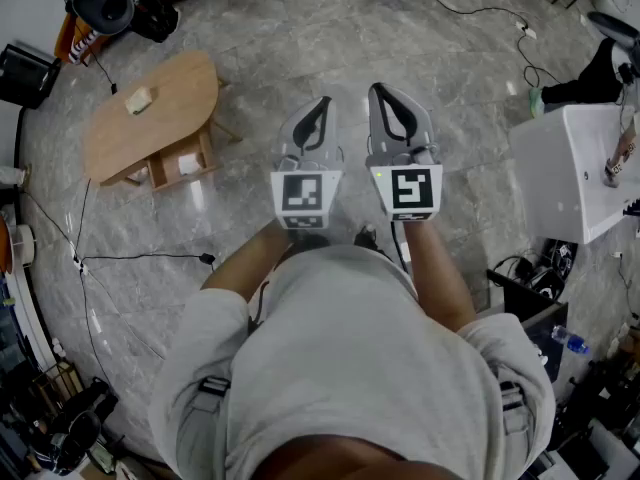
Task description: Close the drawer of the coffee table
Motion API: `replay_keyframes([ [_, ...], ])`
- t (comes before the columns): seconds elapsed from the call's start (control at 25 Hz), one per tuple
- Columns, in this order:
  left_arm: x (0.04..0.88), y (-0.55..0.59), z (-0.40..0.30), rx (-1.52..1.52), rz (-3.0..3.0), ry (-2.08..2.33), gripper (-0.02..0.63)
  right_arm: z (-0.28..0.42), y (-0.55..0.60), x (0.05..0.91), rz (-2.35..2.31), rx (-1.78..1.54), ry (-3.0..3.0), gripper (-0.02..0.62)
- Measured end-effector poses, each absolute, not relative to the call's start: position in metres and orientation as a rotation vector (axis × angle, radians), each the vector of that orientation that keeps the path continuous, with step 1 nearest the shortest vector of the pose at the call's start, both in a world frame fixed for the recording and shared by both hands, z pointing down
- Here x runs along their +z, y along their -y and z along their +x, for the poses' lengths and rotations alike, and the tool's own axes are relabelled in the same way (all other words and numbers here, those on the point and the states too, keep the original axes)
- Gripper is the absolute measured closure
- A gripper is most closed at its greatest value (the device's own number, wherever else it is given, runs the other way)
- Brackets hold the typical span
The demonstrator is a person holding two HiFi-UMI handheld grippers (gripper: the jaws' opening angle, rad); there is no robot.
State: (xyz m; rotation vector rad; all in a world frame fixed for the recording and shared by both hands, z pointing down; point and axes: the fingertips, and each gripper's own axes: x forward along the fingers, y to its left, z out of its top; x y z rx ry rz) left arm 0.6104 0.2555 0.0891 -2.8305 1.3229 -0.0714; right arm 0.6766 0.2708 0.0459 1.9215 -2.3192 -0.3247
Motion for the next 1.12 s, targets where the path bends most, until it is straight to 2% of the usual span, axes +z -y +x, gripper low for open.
replay_keyframes([
  [0.52,0.088,-0.229,0.565,-0.071,-2.781,-1.451,0.586,0.625,-0.241,0.051,1.871,-0.248,2.442,0.589],
  [1.12,0.090,-0.203,0.436,-0.046,-2.608,-1.757,0.586,0.495,-0.202,0.064,1.569,-0.237,2.661,0.588],
])
